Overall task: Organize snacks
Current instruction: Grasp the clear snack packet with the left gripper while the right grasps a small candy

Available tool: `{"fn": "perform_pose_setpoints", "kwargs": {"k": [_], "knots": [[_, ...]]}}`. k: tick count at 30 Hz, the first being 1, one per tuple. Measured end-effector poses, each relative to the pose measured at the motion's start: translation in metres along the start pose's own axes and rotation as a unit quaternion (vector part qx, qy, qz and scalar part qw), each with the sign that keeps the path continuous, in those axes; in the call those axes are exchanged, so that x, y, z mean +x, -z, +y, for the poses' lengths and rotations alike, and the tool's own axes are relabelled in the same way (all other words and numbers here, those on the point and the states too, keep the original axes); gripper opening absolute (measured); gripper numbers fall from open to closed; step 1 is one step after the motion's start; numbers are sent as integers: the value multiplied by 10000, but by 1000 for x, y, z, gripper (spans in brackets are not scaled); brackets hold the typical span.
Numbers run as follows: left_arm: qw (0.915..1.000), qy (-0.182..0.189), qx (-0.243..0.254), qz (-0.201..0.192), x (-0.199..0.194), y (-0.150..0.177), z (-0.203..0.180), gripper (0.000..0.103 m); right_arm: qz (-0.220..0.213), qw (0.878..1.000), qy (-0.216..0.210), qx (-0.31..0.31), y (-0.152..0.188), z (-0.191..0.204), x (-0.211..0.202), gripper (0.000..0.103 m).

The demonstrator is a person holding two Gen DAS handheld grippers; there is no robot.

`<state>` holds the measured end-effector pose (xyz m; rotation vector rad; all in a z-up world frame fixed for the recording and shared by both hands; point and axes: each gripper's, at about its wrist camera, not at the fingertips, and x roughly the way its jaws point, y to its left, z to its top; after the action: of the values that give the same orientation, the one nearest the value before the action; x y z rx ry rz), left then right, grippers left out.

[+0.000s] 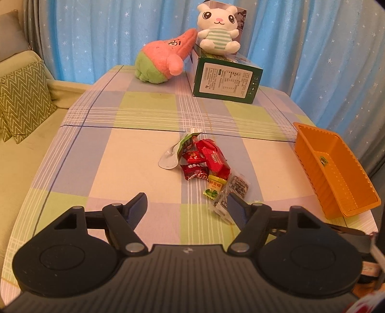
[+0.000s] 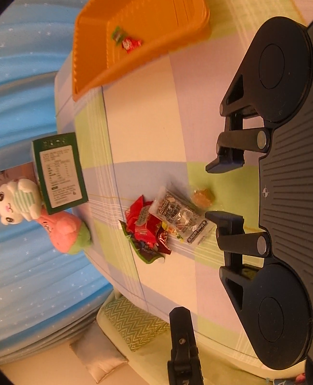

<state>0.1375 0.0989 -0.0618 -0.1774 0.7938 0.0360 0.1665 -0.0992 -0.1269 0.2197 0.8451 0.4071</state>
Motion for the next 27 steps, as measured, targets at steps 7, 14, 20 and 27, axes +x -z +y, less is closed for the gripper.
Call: {"fn": "perform_pose_setpoints", "kwargs": {"k": [7, 14, 20, 27], "knots": [[10000, 46, -13, 72, 18, -3, 3, 70, -36, 9999, 60, -147, -4, 5, 24, 29], [9997, 154, 88, 149, 30, -2, 0, 70, -100, 9979, 220, -593, -2, 8, 20, 12], [9975, 448, 497, 226, 47, -1, -23, 69, -265, 9970, 508, -527, -11, -18, -7, 12], [9905, 508, 1266, 167, 77, 2, -58, 56, -265, 9964, 719, -351, -8, -47, -32, 12]]}}
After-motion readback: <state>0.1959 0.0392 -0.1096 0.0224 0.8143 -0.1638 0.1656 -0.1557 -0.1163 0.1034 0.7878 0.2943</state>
